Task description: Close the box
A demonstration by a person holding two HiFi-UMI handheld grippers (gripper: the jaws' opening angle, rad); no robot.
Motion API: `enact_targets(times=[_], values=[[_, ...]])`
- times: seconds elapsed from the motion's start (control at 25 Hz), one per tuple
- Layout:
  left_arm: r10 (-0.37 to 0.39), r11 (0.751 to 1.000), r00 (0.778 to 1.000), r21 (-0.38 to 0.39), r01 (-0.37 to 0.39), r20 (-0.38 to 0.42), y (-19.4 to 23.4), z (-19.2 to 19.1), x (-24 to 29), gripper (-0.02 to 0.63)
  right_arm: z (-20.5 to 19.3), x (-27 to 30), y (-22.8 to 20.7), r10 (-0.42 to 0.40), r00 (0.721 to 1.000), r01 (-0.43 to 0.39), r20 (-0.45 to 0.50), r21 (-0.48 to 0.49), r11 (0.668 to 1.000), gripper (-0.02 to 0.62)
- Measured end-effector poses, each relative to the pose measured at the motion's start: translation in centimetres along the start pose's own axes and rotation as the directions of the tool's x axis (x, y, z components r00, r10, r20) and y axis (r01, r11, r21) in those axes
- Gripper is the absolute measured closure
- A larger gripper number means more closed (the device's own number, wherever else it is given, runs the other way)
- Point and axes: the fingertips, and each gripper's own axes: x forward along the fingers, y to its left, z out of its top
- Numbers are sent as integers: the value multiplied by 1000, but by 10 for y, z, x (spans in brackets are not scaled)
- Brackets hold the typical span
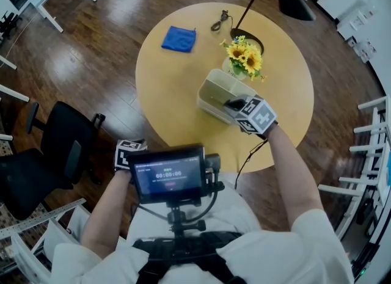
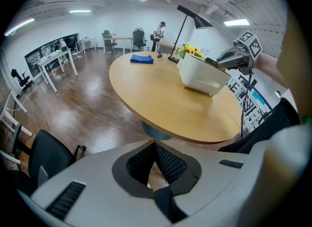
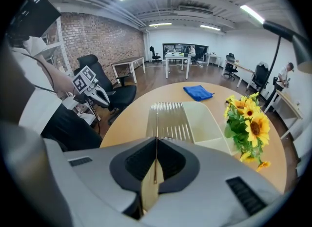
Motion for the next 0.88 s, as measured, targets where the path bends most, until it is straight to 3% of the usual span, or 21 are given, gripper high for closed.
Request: enact_targets(times=[0.8,0.88], values=[[-13,1000,1000,13,13,-2,4,4,2,612,-7,2,-1,-38,999,38,-10,-22,999,580],[-16,1000,1000,17,16,-5,4,4,2,612,-10,1,-1,-39,999,39,-20,-31,999,541]])
